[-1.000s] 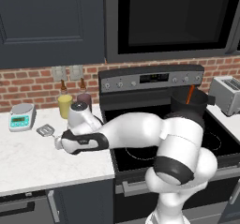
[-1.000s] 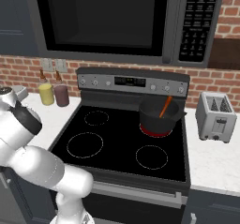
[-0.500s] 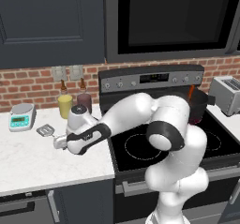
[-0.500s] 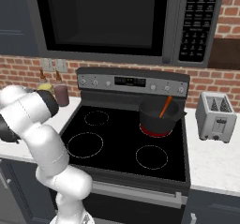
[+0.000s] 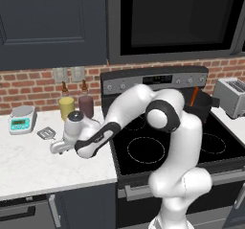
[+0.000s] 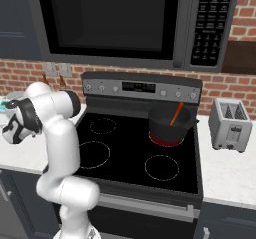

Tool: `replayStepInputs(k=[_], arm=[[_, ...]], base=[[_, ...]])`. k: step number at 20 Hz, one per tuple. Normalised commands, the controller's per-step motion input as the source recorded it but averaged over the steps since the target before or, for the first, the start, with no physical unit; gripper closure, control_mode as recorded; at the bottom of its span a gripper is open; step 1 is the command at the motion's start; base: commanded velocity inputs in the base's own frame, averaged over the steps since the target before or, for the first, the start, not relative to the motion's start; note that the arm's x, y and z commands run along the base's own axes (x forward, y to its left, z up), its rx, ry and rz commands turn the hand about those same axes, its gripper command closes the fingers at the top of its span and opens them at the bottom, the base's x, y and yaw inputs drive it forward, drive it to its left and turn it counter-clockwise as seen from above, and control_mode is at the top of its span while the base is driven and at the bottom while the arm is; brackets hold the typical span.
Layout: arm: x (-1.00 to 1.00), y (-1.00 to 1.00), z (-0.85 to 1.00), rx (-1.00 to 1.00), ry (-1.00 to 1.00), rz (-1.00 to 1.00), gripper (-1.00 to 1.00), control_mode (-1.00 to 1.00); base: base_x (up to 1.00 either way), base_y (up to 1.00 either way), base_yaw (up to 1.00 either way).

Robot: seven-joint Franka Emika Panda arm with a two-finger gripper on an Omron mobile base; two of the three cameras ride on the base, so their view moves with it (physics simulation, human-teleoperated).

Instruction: Put the carrot and lemon wedge in the pot. Retrieve the spatula and lightly stir the vegetables in the pot.

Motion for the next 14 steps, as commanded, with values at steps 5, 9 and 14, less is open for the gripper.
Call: replayStepInputs(k=[5,9,14], arm=[[0.1,0.22,0.0,0.0,0.0,0.0,-1.0,-1.0],[0.18,0.06,0.0,0.0,0.0,0.0,-1.0,-1.0],[0.18,0.0,0.0,0.0,0.0,0.0,-1.0,-1.0]], base=[[0.0,0.0,0.0],[0.0,0.0,0.0],[0.0,0.0,0.0]])
